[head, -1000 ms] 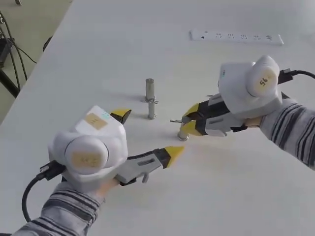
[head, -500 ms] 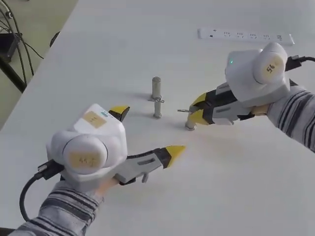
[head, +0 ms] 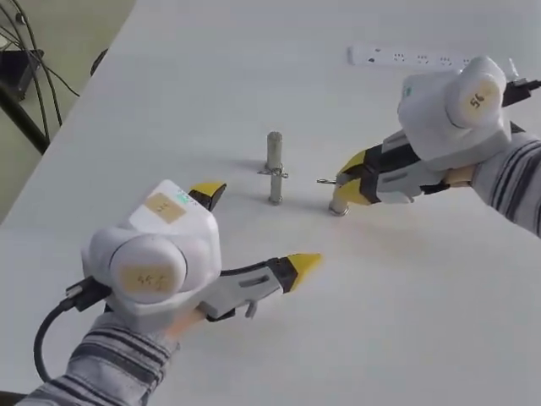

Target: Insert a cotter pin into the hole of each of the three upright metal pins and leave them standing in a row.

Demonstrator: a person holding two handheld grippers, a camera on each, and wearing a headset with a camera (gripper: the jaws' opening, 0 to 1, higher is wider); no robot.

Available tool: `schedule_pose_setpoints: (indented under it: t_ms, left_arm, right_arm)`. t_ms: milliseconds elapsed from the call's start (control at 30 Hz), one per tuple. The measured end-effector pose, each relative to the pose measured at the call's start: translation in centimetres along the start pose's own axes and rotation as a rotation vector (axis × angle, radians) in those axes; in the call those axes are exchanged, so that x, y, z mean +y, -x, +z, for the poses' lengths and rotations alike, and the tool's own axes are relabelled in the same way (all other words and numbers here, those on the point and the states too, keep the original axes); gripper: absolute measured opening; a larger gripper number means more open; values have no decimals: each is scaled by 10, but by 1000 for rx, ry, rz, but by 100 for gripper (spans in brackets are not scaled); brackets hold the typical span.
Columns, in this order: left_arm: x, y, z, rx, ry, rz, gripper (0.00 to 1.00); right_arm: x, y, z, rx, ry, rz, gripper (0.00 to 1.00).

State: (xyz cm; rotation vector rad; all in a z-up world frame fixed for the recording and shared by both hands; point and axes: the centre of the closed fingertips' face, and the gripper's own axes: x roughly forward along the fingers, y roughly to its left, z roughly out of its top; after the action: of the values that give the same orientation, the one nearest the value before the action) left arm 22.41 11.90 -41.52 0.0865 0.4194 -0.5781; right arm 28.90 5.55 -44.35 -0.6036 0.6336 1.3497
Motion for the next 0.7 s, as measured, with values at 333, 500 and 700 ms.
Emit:
schedule_pose_setpoints:
  t_ms: [333, 500, 700]
  left_arm:
    - [1, 0, -3, 7, 7, 1, 81]
    - [0, 0, -3, 9, 7, -3, 81]
    - [-2, -1, -3, 14, 3, -7, 81]
  right_arm:
    - [-1, 2, -2, -7, -8, 5, 8]
    - [0, 2, -2, -17, -1, 19, 8]
    - [-1, 1, -2, -25, 3, 22, 8]
